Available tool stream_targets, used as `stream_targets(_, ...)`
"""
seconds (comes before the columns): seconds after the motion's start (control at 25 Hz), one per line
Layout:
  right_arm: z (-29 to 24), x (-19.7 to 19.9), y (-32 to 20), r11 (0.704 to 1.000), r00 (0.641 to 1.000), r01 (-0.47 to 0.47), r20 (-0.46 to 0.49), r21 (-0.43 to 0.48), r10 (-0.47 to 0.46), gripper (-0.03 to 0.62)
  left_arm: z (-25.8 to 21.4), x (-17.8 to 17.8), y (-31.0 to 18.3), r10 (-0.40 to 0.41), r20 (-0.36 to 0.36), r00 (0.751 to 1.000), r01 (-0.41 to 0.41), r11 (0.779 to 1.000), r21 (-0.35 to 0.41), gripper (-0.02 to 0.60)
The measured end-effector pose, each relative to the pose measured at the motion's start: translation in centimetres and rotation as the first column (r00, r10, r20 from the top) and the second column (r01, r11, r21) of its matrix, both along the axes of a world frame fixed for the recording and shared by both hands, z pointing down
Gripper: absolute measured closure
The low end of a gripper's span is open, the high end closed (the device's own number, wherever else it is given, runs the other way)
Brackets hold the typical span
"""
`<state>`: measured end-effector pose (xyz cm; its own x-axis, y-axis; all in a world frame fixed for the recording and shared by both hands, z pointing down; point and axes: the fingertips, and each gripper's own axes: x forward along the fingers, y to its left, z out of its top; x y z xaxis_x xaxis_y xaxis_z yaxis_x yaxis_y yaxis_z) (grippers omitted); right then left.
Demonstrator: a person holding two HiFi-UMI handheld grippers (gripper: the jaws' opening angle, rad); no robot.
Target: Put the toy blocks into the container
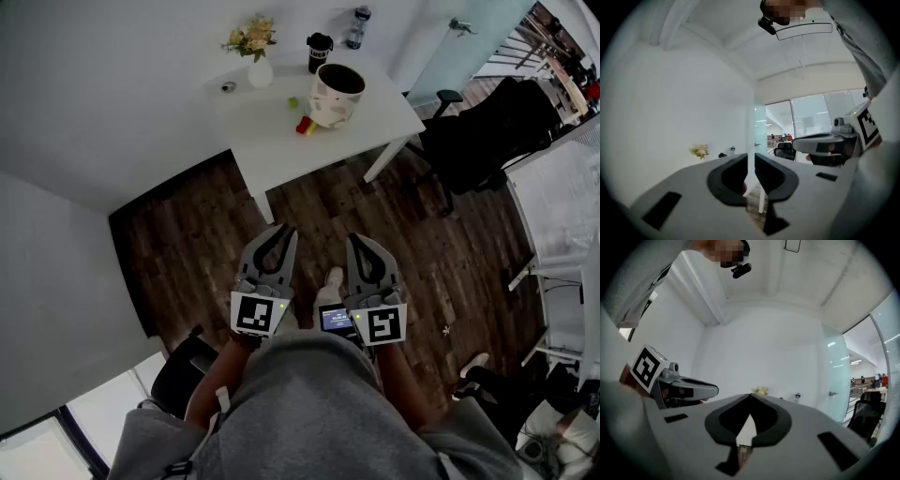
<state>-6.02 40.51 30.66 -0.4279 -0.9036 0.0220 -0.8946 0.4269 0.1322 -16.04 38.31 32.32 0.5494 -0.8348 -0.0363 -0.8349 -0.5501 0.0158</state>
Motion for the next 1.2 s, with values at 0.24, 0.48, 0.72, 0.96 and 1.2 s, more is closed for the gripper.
stream_targets(0.24, 0.0, 2.7, -1.8, 1.0, 0.999, 0.008, 0.039, -0.009, -0.008, 0.586, -0.2, 2.2, -1.7, -0.007, 0.003, 1.0, 0.007, 1.0, 0.007, 0.532)
stream_targets(0.48, 0.1, 6.0, -5.5, 1.0, 0.999, 0.027, 0.037, -0.009, -0.027, 0.586, 0.7, 5.3, -5.0, -0.02, 0.039, 0.999, 0.02, 1.0, -0.021, 0.532)
stream_targets(0.72, 0.5, 11.2, -9.8, 0.999, 0.998, 0.049, 0.048, -0.015, -0.049, 0.586, 1.4, 9.5, -9.1, -0.046, 0.074, 0.996, 0.049, 0.998, -0.039, 0.532)
stream_targets(0.96, 1.3, 15.9, -13.9, 0.995, 0.995, 0.093, 0.052, -0.034, -0.091, 0.586, 2.4, 13.1, -12.1, -0.084, 0.109, 0.99, 0.092, 0.993, -0.069, 0.532)
stream_targets(1.2, 2.8, 17.7, -17.3, 0.989, 0.989, 0.142, 0.051, -0.046, -0.14, 0.586, 4.7, 14.6, -14.5, -0.11, 0.14, 0.984, 0.126, 0.985, -0.117, 0.532)
